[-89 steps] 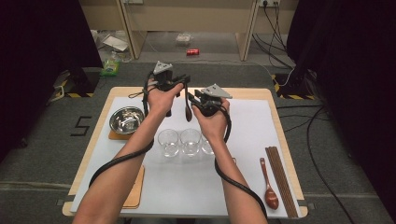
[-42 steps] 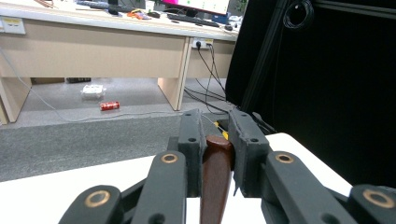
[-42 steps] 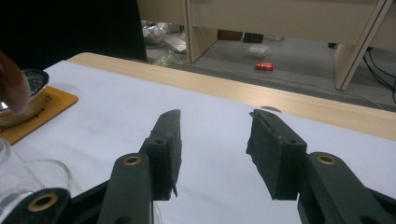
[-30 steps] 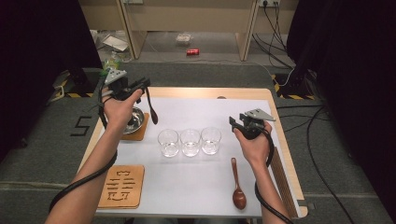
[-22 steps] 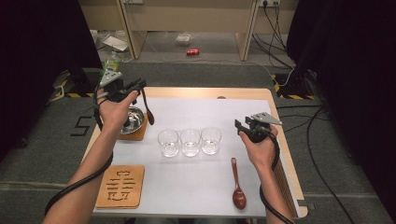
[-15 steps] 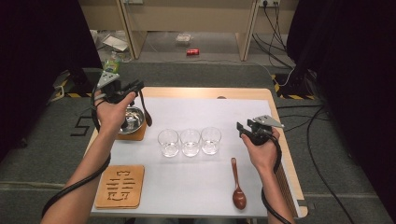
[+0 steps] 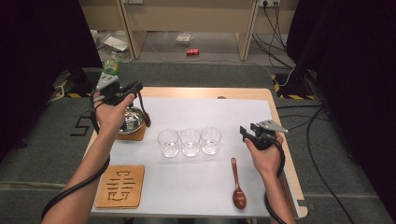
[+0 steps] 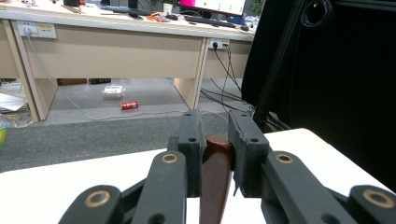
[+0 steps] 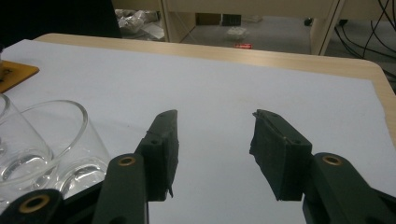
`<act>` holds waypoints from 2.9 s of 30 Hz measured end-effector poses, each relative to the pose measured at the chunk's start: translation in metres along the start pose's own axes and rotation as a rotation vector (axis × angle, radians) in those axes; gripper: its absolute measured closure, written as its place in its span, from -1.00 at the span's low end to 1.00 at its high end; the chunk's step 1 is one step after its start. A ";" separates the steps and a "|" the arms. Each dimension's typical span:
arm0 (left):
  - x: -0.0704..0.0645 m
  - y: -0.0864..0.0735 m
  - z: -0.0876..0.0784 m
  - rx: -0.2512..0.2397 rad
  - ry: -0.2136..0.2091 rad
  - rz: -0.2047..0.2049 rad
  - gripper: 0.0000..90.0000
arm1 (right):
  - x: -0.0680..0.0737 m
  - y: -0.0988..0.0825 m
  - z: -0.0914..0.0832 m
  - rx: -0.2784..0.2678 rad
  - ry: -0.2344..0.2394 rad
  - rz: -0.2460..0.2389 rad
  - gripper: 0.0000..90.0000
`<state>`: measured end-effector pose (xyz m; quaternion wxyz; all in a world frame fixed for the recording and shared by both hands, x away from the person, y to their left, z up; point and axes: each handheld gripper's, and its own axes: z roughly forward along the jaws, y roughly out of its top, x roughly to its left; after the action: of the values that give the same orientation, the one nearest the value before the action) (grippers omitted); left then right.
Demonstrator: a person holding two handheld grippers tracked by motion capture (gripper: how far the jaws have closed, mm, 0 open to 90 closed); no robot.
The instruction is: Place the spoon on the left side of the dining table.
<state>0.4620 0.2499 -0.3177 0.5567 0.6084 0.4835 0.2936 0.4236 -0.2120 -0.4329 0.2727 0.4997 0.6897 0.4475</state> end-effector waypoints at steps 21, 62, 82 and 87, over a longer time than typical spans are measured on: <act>0.014 -0.005 -0.028 -0.011 0.027 -0.003 0.67 | 0.004 -0.010 -0.008 0.002 -0.009 -0.004 0.12; 0.081 -0.029 0.037 0.033 0.231 -0.038 0.67 | 0.008 -0.023 -0.025 -0.059 0.018 0.021 0.10; 0.091 -0.032 0.056 0.097 0.328 -0.087 0.67 | 0.005 -0.025 -0.032 -0.074 0.018 0.018 0.09; 0.087 -0.030 0.054 0.116 0.343 -0.077 0.67 | 0.006 -0.025 -0.032 -0.070 0.018 0.019 0.09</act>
<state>0.5339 0.3061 -0.3731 0.4409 0.5615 0.6105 0.3430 0.3844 -0.2202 -0.4406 0.2792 0.4925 0.6713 0.4784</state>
